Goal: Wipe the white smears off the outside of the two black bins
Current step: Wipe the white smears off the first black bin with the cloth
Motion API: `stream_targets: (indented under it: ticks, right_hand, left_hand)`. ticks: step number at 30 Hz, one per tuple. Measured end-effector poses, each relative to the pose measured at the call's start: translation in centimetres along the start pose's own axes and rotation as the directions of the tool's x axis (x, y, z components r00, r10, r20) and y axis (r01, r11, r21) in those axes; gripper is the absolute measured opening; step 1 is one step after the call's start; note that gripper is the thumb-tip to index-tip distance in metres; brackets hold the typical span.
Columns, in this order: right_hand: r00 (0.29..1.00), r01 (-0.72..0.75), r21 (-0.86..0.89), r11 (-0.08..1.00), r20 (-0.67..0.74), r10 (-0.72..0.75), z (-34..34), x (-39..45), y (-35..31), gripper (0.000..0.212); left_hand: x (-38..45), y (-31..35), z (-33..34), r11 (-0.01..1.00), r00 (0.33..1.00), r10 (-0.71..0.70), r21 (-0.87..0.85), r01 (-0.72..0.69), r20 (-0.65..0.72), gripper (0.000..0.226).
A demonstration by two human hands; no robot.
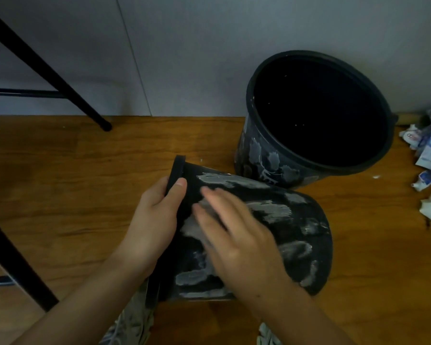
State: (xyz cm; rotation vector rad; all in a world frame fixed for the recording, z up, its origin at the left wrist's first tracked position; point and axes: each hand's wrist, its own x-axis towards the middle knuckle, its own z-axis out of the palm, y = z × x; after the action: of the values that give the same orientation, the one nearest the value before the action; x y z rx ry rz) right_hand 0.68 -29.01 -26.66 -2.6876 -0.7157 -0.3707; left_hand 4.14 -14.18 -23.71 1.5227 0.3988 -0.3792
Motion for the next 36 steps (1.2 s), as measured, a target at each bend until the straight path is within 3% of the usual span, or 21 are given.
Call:
stream_targets:
  ticks: [3,8,13,15,20,24,26,32,36]
  right_hand:
    - [0.997,0.055,0.057,0.997,0.056,-0.059,0.1,-1.2,-0.1,0.031]
    - [0.984,-0.176,-0.015,0.984,-0.041,0.175,-0.9,-1.6,2.0,0.035]
    - [0.999,0.020,0.027,0.999,0.038,-0.021,0.4,1.0,-1.0,0.030]
    - [0.999,0.032,0.071,0.997,0.021,-0.034,0.2,-0.3,-0.6,0.029]
    - [0.977,-0.203,-0.010,0.979,-0.074,0.202,-0.7,-1.3,1.6,0.034]
    - [1.000,-0.019,0.028,0.999,-0.008,0.019,0.5,0.4,-1.5,0.032]
    - [1.000,-0.009,0.067,0.998,-0.014,0.010,0.7,-0.3,-1.9,0.031]
    - [0.938,-0.336,-0.080,0.938,-0.111,0.327,-0.7,-3.3,3.6,0.030]
    - [0.904,-0.419,-0.099,0.902,-0.134,0.406,-0.6,-4.5,4.9,0.031]
  left_hand:
    - [-0.2,-0.2,-0.1,1.000,1.000,0.013,-0.008,-0.013,0.005,0.028]
    - [-0.2,-0.6,0.1,0.999,1.000,-0.021,-0.037,0.022,0.015,0.026]
    - [-0.2,-0.5,0.2,0.997,0.999,-0.031,-0.072,0.030,-0.015,0.025]
    - [-0.4,-0.5,0.1,0.994,0.999,-0.045,-0.099,0.044,-0.016,0.025]
    - [-0.5,-0.3,0.5,0.997,0.999,-0.042,-0.066,0.041,-0.018,0.024]
    - [-0.7,0.0,0.5,0.999,1.000,-0.016,-0.033,0.015,-0.021,0.024]
    - [-1.0,-0.2,0.2,1.000,0.999,-0.003,-0.030,0.002,-0.034,0.025]
    - [-1.6,-0.2,-0.7,0.997,0.998,-0.039,-0.066,0.036,-0.046,0.027]
    - [-2.0,-0.1,-1.7,0.998,0.995,-0.046,-0.055,0.041,-0.085,0.025]
